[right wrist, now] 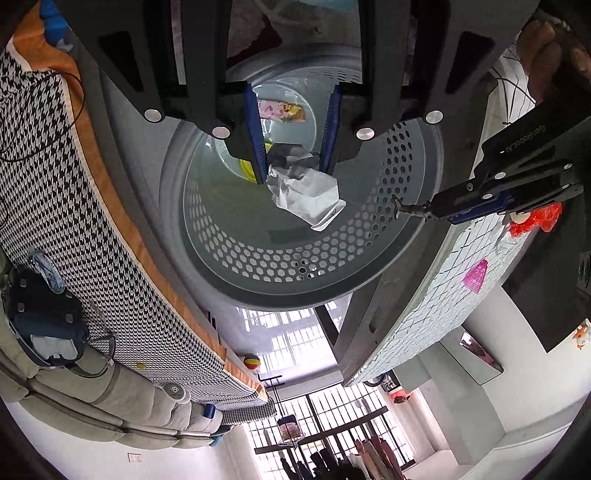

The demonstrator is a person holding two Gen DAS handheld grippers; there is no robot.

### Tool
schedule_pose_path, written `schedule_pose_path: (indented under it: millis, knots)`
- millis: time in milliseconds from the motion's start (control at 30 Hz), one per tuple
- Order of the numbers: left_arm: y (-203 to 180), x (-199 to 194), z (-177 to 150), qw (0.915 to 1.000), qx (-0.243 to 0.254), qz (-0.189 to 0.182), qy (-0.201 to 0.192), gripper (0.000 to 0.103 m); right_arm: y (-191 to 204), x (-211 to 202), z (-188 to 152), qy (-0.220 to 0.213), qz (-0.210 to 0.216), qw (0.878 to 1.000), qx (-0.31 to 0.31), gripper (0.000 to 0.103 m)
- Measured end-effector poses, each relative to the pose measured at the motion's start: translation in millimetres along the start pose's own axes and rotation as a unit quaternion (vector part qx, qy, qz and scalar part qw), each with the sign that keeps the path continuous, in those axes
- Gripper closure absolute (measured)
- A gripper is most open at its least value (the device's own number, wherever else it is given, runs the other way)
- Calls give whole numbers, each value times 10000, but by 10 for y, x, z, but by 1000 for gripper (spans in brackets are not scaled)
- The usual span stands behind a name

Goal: Collect trash
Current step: 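Open the right tool over the basket while the left tool releases the spiky toy into it, then withdraw both tools from the basket back toward the table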

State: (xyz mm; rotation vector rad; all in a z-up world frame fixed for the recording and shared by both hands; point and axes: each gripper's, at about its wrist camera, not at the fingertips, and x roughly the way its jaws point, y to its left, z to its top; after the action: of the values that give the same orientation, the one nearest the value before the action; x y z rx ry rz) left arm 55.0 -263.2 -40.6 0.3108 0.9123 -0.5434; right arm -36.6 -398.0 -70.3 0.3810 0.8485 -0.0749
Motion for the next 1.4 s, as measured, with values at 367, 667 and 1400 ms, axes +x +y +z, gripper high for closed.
schedule_pose_path:
  millis: [367, 667, 1400]
  knots:
    - [30, -24, 20, 9999, -125, 81, -25, 53, -1, -58, 18, -107, -57, 9999, 11, 60]
    - [126, -103, -19, 9993, -288, 199, -94, 39, -5, -106, -25, -146, -85, 9998, 68, 54]
    - [678, -541, -312, 9938, -829, 585, -452, 27, 556, -247, -120, -251, 54, 9991, -325, 49]
